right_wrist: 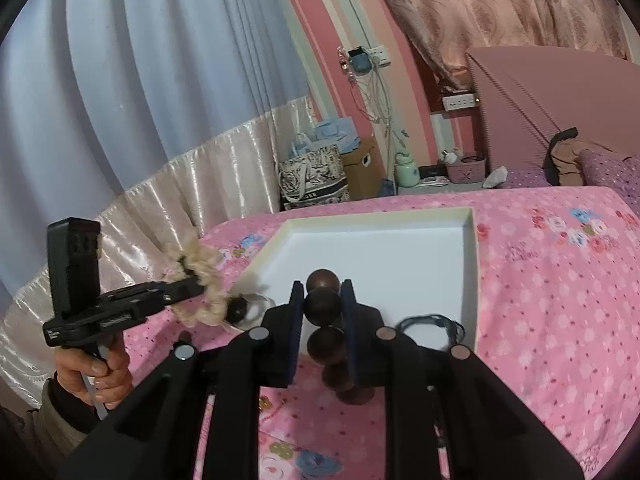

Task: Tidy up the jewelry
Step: 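Carry the cream scrunchie into the tray with the left tool while the right tool drops the bead bracelet there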

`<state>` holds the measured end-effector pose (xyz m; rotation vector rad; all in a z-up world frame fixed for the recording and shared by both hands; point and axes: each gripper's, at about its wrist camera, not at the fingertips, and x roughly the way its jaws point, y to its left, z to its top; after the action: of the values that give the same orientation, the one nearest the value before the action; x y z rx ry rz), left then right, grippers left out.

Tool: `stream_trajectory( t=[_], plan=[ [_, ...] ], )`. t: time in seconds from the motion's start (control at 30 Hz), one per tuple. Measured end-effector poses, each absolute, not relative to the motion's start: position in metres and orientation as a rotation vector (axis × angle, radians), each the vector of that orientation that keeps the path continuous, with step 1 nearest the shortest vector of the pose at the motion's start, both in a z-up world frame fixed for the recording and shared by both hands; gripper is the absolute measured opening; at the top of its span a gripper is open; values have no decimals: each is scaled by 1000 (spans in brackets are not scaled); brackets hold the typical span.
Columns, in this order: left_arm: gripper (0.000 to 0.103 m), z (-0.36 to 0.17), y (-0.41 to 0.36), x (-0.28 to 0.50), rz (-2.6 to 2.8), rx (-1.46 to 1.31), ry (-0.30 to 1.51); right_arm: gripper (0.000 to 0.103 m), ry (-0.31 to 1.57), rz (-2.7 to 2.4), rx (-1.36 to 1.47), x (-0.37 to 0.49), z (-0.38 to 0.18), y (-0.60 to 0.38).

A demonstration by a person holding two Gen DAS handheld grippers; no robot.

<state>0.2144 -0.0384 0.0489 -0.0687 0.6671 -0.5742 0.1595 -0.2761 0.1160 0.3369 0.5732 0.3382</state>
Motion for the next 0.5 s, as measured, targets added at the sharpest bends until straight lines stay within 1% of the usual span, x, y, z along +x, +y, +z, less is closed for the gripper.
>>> stream_trajectory(
  t=[0.13,0.23,0.37,0.5],
  plan=[
    [8,60,-53,231,-490,2,654,18,579,339,332,179,123,-266],
    [8,58,-63,240,-465,-20,652,18,569,334,339,188,122,-260],
    [8,32,-74,244,-519,-90,669,18,567,327,363,200,107,-251],
    [8,-9,-85,250,-471,-42,741,18,587,331,400,209,85,-247]
  ],
)
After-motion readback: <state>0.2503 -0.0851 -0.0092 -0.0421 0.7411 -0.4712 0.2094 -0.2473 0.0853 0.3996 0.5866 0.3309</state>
